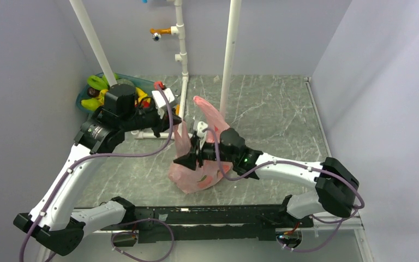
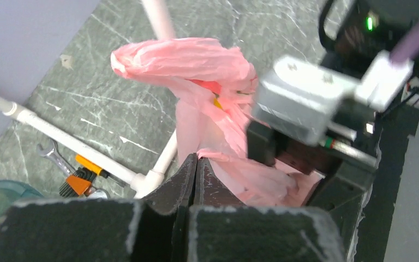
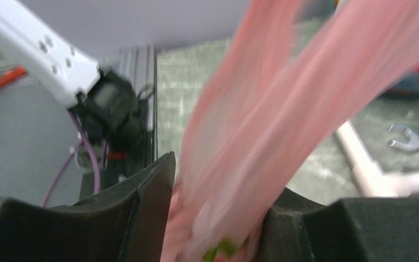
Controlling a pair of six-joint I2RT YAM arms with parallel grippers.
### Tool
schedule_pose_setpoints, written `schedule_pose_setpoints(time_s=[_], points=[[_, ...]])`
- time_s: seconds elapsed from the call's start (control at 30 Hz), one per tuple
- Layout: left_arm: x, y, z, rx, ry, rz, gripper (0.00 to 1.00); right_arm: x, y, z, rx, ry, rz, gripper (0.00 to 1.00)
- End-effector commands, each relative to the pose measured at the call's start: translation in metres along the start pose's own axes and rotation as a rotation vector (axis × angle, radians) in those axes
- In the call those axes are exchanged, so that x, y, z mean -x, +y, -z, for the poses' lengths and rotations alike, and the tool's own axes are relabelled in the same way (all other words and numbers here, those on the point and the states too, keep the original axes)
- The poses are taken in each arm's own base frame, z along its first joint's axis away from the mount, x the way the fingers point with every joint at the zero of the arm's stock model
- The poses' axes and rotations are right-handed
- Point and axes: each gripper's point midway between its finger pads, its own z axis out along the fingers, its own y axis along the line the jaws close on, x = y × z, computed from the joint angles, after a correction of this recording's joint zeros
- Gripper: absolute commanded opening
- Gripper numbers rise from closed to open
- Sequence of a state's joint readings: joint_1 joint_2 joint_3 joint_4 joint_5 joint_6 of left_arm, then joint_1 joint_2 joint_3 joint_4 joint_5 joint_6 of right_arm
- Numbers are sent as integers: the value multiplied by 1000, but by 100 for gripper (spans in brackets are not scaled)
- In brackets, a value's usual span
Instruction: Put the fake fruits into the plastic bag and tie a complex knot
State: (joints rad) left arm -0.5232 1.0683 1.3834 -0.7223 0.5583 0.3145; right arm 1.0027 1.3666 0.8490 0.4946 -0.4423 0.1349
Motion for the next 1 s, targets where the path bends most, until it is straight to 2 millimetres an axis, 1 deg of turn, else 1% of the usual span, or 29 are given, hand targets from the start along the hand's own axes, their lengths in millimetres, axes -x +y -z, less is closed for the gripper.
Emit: schedule_pose_setpoints(time_s=[0.0,0.03,0.07,0.1,0.17,0.27,0.4,0.43,0.53,0.67,0.73,0.77,0.8,0.83,0.87,0.9,0.93,0.97], points=[[38,11,15,51,-146,47,0,-54,4,6,3,41,40,44],[40,12,17,58,-157,46,0,-64,2,8,1,58,55,43],[42,12,18,59,-167,53,0,-84,0,12,-4,95,62,41],[44,11,20,53,-174,56,0,-99,-4,15,-16,122,72,40],[45,10,22,51,-188,56,0,-121,-10,20,-30,167,106,34],[44,10,27,56,-204,43,0,-145,-14,26,-36,213,136,20],[46,8,35,47,-232,6,0,-174,-18,35,-50,279,140,10],[45,7,37,40,-232,1,0,-176,-19,36,-54,283,141,6],[45,2,41,2,-244,-23,0,-180,-22,36,-67,297,132,0],[50,-4,44,-35,-263,-56,0,-182,-28,36,-92,307,106,0],[48,-6,44,-49,-246,-54,0,-173,-32,34,-118,284,104,0],[42,-3,44,-31,-221,-33,3,-167,-35,33,-135,272,101,0],[34,2,44,2,-192,2,27,-160,-37,31,-150,258,95,0],[22,7,45,42,-160,47,70,-152,-39,29,-165,243,90,0],[6,14,49,113,-131,106,94,-145,-42,27,-181,230,84,0],[-8,17,53,176,-114,179,99,-139,-46,25,-205,216,72,0],[-26,21,57,248,-91,227,99,-133,-46,22,-209,206,66,0],[-43,20,60,295,-74,270,100,-131,-46,21,-212,203,62,0]])
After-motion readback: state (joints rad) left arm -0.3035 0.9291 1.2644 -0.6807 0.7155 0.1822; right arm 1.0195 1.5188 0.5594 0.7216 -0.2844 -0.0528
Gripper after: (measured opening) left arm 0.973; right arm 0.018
